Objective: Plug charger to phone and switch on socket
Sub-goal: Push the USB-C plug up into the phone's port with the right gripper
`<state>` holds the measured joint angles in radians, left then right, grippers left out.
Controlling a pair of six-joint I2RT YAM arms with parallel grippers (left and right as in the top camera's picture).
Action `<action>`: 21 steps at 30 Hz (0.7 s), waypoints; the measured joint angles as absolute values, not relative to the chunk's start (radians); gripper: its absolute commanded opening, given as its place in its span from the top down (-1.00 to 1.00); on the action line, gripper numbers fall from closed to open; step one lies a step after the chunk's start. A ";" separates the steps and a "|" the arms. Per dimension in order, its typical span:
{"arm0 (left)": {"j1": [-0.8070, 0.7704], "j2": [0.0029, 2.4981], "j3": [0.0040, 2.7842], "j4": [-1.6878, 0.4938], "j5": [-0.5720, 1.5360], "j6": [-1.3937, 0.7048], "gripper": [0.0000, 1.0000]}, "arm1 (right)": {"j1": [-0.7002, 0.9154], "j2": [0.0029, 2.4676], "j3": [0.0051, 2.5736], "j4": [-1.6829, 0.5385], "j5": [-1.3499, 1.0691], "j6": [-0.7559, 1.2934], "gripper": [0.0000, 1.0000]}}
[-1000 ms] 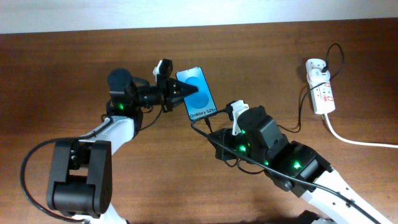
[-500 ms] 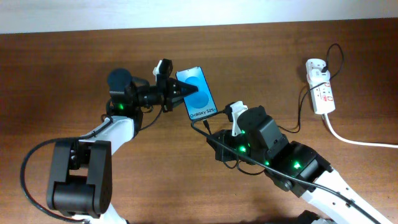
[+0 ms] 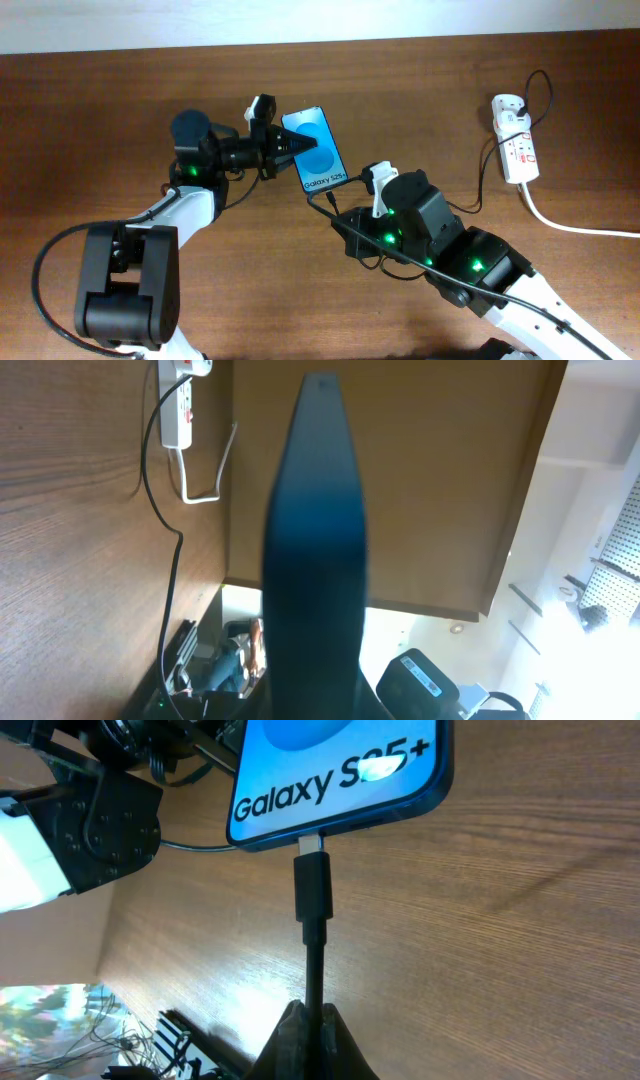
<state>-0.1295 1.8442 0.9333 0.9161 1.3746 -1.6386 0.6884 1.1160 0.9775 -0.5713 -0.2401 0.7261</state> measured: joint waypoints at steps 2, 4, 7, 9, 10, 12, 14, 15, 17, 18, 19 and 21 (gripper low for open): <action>-0.127 1.844 0.933 0.916 1.372 -1.639 1.00 | 0.688 1.116 0.978 -0.567 -0.233 0.726 0.92; -0.127 1.844 0.933 0.916 1.372 -1.639 1.00 | 0.688 1.116 0.978 -0.567 -0.228 0.725 0.91; -0.126 1.844 0.934 0.916 1.361 -1.639 1.00 | 0.688 1.121 0.978 -0.556 -0.215 0.725 0.91; -0.118 1.844 0.934 0.916 1.345 -1.641 1.00 | 0.690 1.147 0.978 -0.528 -0.214 0.725 0.92; -0.113 1.844 0.934 0.916 1.341 -1.641 1.00 | 0.690 1.157 0.978 -0.522 -0.214 0.725 0.91; -0.108 1.844 0.940 0.916 1.327 -1.642 1.00 | 0.696 1.192 0.977 -0.486 -0.215 0.721 0.89; -0.108 1.844 0.945 0.916 1.326 -1.636 1.00 | 0.698 1.198 0.970 -0.443 -0.217 0.699 0.89; -0.110 1.844 0.945 0.916 1.352 -1.629 1.00 | 0.697 1.199 0.970 -0.420 -0.210 0.695 0.89; -0.126 1.844 0.945 0.916 1.417 -1.594 1.00 | 0.696 1.199 0.971 -0.403 -0.198 0.675 0.90; -0.129 1.844 0.945 0.916 1.436 -1.581 1.00 | 0.696 1.199 0.971 -0.403 -0.195 0.672 0.90; -0.130 1.844 0.945 0.916 1.457 -1.563 1.00 | 0.696 1.199 0.971 -0.405 -0.194 0.668 0.91; -0.130 1.844 0.945 0.916 1.477 -1.532 1.00 | 0.696 1.197 0.972 -0.427 -0.195 0.656 0.92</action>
<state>-0.1295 1.8442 0.9451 0.9165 1.4765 -1.5322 0.6956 1.1969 0.9718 -0.4271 -0.1947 0.6563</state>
